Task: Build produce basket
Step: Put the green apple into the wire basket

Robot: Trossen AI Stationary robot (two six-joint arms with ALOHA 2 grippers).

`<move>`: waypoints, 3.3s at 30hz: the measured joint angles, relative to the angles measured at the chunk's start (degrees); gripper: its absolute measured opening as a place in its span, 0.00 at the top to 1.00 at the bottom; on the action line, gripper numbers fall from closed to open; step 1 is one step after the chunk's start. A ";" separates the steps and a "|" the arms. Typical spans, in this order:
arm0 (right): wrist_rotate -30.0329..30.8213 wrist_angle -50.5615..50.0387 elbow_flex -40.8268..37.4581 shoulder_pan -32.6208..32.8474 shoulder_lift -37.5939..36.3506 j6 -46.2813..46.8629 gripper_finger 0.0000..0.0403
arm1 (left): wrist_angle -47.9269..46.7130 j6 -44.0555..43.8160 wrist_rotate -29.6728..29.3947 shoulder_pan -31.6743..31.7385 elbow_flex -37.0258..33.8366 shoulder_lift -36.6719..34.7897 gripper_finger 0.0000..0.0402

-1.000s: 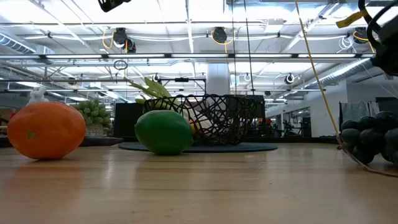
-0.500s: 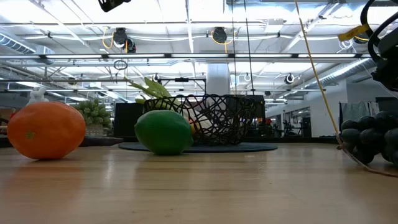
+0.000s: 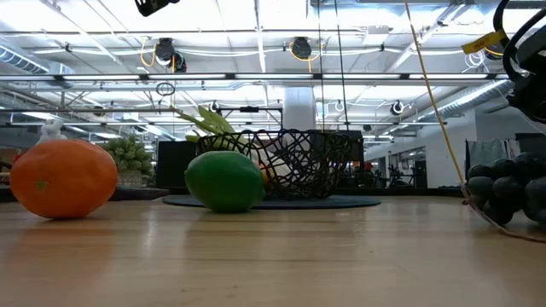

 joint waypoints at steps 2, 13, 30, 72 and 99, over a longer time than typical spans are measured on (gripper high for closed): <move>1.50 0.60 0.00 0.00 0.00 -0.15 0.36 | 0.00 0.00 0.00 0.01 0.00 0.00 0.78; 15.74 6.97 0.00 -0.02 0.00 -0.46 0.36 | 0.00 -0.66 0.02 0.02 0.00 0.00 0.78; 17.88 7.71 0.04 -0.03 0.00 -2.43 0.36 | 0.33 -2.08 0.00 0.02 0.02 0.00 0.78; 39.05 50.26 0.04 -16.91 -3.82 -30.08 0.36 | 4.76 -4.92 -0.52 0.02 0.02 0.00 0.78; 38.65 66.17 0.05 -30.78 -3.80 -72.39 0.36 | 4.72 -7.61 -1.39 0.02 0.02 0.00 0.78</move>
